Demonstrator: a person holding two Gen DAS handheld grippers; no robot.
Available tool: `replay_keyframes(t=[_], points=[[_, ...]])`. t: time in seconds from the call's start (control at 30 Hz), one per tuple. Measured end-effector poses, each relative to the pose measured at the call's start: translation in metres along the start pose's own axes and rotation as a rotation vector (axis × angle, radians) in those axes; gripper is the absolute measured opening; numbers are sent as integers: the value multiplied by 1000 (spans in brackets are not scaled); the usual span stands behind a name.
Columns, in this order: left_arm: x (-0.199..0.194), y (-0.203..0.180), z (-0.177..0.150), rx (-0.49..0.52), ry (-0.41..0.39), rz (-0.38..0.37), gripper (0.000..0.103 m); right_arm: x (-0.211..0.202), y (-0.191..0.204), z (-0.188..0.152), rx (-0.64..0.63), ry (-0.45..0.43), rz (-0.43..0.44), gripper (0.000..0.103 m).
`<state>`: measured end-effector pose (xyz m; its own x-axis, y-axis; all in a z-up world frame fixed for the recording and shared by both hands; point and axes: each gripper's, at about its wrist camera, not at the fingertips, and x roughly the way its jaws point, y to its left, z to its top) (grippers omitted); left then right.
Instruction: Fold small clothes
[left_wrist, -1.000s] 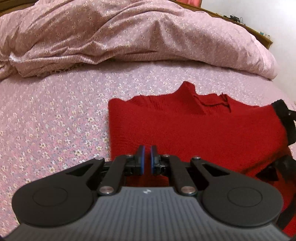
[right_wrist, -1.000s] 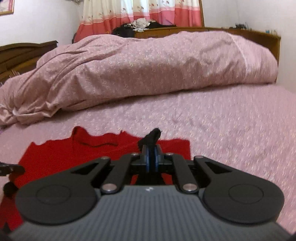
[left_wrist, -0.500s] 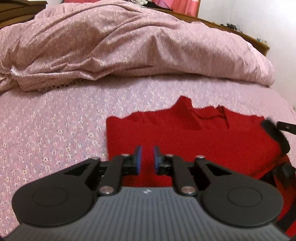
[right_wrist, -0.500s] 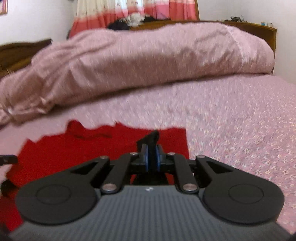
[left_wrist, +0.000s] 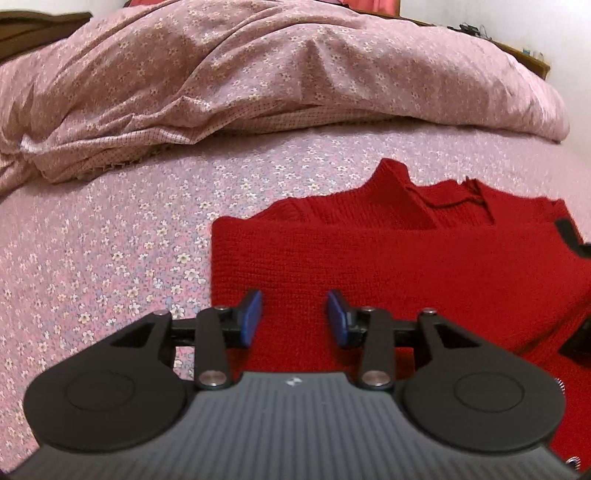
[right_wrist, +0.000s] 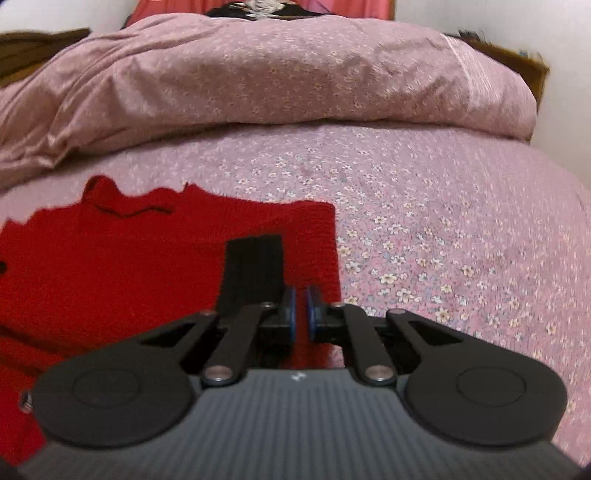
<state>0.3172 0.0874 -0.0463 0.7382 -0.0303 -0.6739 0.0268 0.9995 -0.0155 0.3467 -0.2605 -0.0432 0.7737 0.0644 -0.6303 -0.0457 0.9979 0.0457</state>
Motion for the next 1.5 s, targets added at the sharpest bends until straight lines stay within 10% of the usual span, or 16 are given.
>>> replay_keyframes(t=[0.3, 0.43, 0.83, 1.5], points=[[-63, -2, -18, 58, -49, -1, 86, -69, -16, -15, 144, -20, 105, 16], [-100, 2, -39, 7, -53, -24, 90, -111, -12, -42, 182, -73, 124, 69], [-188, -7, -115, -148, -50, -9, 92, -187, 21, -103, 141, -75, 174, 70], [-240, -76, -218, -275, 124, -213, 92, -246, 55, -193, 244, 41, 291, 70]])
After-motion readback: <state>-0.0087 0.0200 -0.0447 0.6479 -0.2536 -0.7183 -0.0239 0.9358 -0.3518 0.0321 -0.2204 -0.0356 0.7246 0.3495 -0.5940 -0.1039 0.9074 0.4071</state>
